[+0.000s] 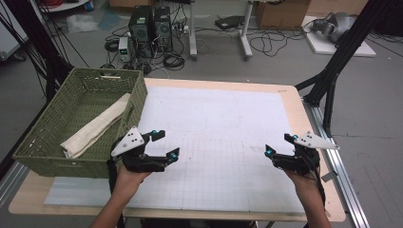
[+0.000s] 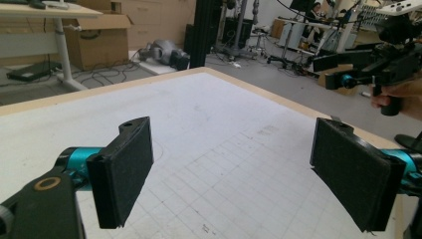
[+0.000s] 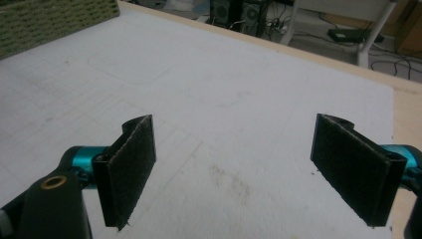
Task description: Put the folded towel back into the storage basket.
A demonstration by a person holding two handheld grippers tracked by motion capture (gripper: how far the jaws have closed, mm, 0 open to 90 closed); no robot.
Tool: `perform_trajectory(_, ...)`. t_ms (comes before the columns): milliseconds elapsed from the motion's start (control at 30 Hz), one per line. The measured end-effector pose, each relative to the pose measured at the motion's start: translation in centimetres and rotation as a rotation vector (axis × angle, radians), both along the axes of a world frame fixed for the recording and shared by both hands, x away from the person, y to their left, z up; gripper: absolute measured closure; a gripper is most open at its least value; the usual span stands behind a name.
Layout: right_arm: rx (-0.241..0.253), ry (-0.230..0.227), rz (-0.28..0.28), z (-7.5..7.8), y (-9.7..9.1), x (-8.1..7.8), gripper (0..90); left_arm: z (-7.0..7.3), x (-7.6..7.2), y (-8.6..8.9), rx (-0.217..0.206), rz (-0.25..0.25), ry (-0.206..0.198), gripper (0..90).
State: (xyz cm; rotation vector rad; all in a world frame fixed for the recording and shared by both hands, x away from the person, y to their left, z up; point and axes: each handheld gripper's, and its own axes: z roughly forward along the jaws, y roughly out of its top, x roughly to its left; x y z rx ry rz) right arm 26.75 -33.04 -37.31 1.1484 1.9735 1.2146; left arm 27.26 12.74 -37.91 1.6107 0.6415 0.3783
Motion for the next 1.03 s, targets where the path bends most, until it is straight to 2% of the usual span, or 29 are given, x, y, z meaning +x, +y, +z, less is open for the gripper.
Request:
perform_trajectory(67,0.009,0.017,-0.009,-1.1,-0.2,-0.7,16.6,-0.4,-0.1,-0.2,0.001,-0.002,-0.01,17.6)
perform_trajectory(167,0.0,0.018,-0.012,-2.4,-0.3,-1.4,16.6,-1.1,-0.1,-0.3,0.002,0.004,-0.01,17.7)
perform_trajectory(233,-0.012,0.013,-0.021,-2.9,-0.2,-1.8,16.6,-1.4,-0.1,-0.4,0.011,0.004,-0.013,17.7)
perform_trajectory(333,0.012,-0.006,-0.031,-3.5,-0.3,-2.1,16.6,-1.7,0.0,-0.6,0.023,0.003,-0.008,17.8)
perform_trajectory(433,0.021,0.001,-0.028,-4.0,-0.3,-2.2,16.6,-1.9,0.1,-0.8,0.029,0.003,0.001,17.8)
perform_trajectory(500,0.024,0.011,-0.024,-4.2,-0.3,-2.2,16.6,-2.0,0.1,-0.9,0.029,0.001,0.006,17.8)
perform_trajectory(600,0.035,0.002,-0.023,-4.2,-0.3,-2.2,16.6,-2.2,0.1,-0.9,0.037,0.003,0.01,17.8)
perform_trajectory(1033,0.007,0.015,-0.016,-4.6,-0.2,-2.1,16.6,-2.6,0.3,-1.1,0.045,0.005,0.023,17.8)
